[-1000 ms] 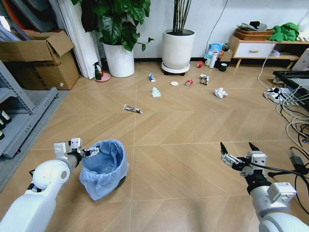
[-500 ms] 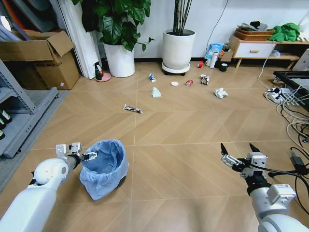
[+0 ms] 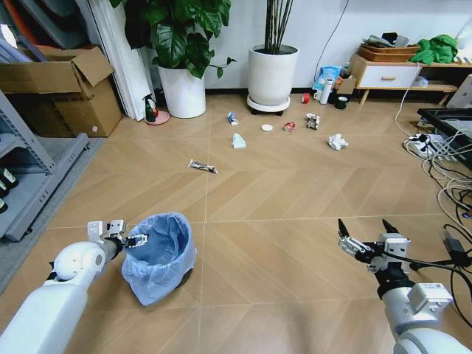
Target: Pick up the trash bin and place the garbage on the floor into it.
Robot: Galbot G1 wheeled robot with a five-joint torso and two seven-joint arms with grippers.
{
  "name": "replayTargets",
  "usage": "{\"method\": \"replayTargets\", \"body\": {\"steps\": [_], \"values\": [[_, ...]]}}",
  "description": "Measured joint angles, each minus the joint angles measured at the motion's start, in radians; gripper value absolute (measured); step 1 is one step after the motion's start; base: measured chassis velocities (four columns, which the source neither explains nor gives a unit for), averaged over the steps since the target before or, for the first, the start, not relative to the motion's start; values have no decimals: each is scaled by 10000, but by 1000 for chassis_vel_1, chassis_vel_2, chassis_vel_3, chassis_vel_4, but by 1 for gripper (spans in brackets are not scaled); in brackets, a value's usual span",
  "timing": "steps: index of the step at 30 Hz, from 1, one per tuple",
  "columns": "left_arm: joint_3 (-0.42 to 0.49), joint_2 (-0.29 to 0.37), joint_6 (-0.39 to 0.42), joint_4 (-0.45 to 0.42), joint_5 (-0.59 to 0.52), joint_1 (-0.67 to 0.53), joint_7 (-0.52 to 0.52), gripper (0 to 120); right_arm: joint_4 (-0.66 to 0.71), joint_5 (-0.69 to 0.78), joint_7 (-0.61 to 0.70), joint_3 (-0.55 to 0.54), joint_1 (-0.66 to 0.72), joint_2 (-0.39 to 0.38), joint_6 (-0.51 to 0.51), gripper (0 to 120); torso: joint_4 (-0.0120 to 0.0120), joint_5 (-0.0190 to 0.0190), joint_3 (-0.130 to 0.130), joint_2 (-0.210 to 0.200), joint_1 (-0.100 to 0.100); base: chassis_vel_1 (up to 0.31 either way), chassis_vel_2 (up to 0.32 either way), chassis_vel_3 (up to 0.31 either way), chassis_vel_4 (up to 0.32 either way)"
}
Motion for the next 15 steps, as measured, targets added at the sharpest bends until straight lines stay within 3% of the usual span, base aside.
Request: {"method": "replayTargets", "body": {"steps": [6,10,15], "values": [[45,21,-5,112,436,-6,324,68,8,-45,0,-12,-1,30,9,100,0,-1,0,0,0,0,0,0,0],[145,29,-18,162,604,-56,407,46,49,-62,2,7,-54,99,76,100,0,1,-1,1,-1,0,0,0,0],[171,70,-18,179,650,-86,543,31,49,-83,5,8,-59,131,109,100,0,-2,-1,0,-1,0,0,0,0]]}}
